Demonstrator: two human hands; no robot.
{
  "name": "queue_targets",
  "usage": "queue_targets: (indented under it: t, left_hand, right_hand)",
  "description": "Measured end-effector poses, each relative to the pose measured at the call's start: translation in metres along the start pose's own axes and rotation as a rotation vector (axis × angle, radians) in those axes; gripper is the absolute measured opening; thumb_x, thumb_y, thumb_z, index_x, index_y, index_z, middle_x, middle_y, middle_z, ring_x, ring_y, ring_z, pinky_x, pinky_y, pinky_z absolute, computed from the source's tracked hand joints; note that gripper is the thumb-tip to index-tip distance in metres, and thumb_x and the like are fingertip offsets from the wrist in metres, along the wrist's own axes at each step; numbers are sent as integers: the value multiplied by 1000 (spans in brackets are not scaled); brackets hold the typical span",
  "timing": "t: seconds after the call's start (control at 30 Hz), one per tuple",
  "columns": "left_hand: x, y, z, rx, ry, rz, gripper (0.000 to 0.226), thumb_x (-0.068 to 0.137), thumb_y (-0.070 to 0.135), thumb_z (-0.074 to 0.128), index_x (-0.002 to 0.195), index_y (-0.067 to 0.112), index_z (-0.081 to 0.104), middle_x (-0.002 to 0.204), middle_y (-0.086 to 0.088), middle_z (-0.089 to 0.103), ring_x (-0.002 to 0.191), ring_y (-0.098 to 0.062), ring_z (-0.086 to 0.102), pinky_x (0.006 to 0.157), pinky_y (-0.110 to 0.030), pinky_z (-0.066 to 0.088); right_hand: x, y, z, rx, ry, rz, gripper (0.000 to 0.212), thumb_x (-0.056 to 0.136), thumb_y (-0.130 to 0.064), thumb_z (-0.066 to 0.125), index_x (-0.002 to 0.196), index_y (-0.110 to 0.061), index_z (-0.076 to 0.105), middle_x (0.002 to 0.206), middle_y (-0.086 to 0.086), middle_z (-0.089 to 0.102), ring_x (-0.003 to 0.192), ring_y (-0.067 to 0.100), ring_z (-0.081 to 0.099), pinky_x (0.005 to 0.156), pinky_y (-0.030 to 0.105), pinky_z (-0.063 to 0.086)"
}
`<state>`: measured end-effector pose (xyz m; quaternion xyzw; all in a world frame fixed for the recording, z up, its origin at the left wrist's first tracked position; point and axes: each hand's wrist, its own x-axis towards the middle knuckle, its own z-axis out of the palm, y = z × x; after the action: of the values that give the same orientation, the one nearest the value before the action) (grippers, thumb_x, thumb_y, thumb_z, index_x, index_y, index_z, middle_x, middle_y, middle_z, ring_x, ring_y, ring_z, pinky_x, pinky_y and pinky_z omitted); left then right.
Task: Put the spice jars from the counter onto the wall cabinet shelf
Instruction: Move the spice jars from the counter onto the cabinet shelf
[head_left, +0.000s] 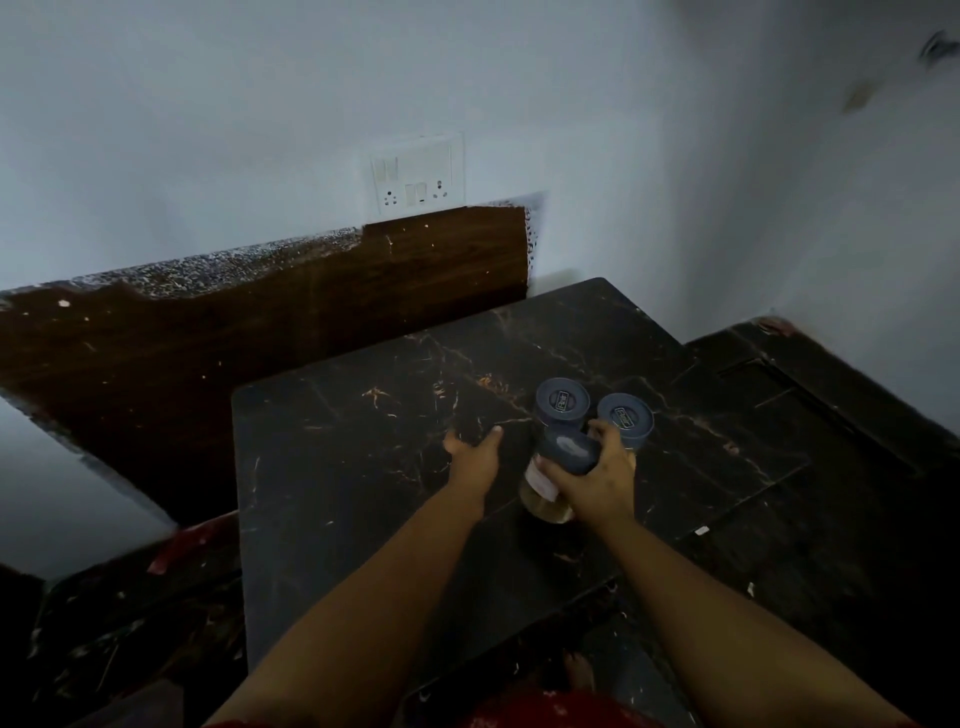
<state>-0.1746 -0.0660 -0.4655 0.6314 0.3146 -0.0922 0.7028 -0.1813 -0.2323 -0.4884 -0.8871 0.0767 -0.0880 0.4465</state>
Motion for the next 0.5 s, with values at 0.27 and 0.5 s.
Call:
queue_targets:
  t: [0.27,0.5]
  left_hand:
    - [-22,11,-15,-489,-391,-279,57,91,55,48,125,10,60,123,-21,63,111,-34,61,87,-42,53]
    - [-26,28,-12,-486,-454,-175,52,87,42,49,125,6,59,123,-22,65,116,-35,61,100,-46,48]
  right_hand:
    - [8,-58,-5,559,-109,340,37,86,-57,58,94,-22,66,98,-1,69,94,15,64,82,32,53]
    - [18,-74,-10,1167,-259,589,47,98,-40,48,128,-5,55,113,14,69,105,27,66,90,40,53]
